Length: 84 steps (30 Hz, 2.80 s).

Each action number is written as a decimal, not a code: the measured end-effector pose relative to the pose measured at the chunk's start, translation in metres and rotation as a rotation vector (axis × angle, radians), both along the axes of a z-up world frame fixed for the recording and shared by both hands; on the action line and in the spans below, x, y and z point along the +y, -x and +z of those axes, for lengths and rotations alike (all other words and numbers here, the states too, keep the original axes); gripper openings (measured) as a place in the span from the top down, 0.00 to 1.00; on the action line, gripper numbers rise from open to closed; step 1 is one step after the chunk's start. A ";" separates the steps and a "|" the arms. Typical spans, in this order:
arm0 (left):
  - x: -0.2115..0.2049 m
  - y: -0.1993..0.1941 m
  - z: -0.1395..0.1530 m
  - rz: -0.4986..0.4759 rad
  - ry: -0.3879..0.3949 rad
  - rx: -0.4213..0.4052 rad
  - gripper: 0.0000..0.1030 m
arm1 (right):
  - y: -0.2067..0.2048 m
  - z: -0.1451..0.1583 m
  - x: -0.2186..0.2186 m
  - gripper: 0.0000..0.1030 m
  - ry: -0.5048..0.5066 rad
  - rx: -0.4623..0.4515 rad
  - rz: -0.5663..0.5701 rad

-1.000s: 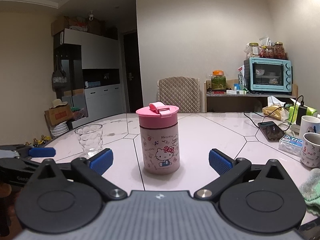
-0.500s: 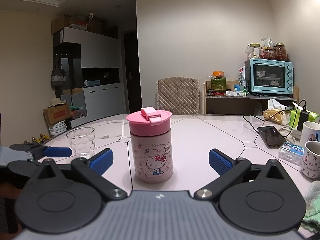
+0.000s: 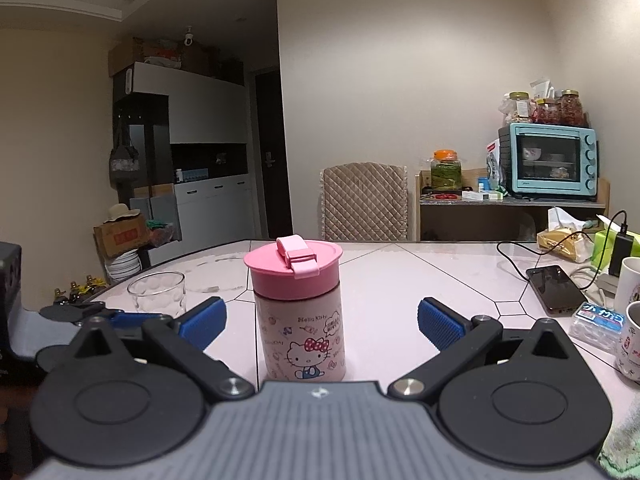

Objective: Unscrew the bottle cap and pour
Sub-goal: 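Move the left tool toward the pink Hello Kitty bottle while the right tool follows, then close the left tool around the bottle body while the right tool moves over the lid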

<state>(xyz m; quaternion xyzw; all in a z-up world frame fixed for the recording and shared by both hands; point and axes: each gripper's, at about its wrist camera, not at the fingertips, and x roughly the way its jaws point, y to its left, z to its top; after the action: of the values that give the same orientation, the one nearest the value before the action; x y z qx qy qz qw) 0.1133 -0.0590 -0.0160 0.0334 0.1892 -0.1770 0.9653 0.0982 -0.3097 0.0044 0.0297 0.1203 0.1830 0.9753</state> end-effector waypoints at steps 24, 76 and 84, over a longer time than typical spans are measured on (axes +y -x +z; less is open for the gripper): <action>-0.006 -0.025 -0.006 -0.056 0.018 0.002 0.00 | -0.024 0.007 0.002 0.00 -0.003 0.001 0.044; -0.011 -0.094 -0.020 -0.229 -0.009 -0.025 0.00 | -0.073 0.005 0.014 0.00 0.036 -0.020 0.177; -0.010 -0.102 -0.023 -0.280 -0.011 -0.050 0.00 | -0.073 0.000 0.019 0.00 0.065 -0.032 0.222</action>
<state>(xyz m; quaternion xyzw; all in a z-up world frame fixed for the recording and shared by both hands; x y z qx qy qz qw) 0.2151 -0.0691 -0.0388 0.0693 0.1593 -0.3080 0.9354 0.1709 -0.2910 0.0041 -0.0186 0.1131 0.2865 0.9512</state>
